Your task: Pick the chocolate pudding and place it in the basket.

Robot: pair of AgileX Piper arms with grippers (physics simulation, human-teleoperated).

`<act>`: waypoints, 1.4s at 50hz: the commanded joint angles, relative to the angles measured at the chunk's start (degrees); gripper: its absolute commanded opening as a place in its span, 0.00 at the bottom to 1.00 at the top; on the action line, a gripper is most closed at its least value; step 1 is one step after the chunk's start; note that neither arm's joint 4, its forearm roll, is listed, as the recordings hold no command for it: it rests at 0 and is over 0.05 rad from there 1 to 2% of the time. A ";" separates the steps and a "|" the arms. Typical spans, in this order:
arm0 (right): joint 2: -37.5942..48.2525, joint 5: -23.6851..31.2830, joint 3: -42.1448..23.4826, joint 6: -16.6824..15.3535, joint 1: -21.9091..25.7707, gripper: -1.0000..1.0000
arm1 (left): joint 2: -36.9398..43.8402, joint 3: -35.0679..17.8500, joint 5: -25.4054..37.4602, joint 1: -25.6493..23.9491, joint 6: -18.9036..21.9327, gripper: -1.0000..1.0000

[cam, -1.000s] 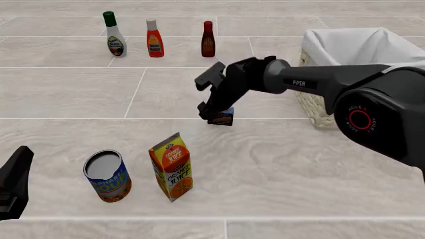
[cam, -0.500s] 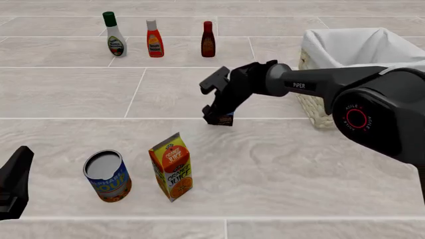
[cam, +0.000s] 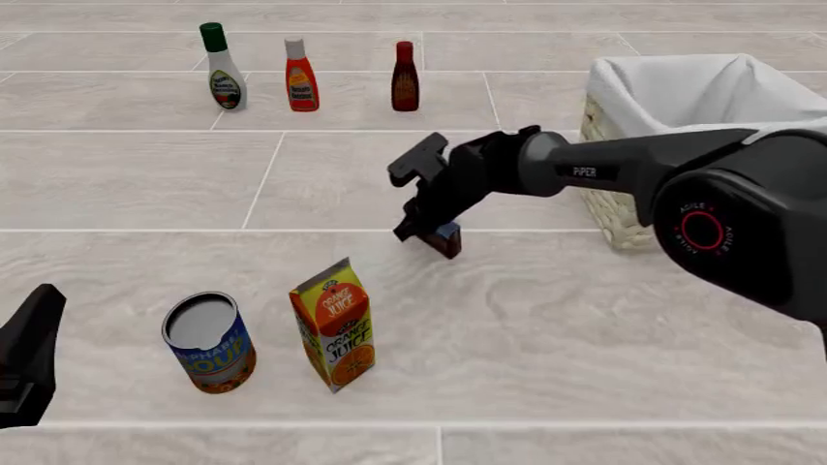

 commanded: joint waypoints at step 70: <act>-25.82 -7.05 2.70 7.03 -5.03 0.00 | 0.00 0.00 0.00 0.00 0.00 1.00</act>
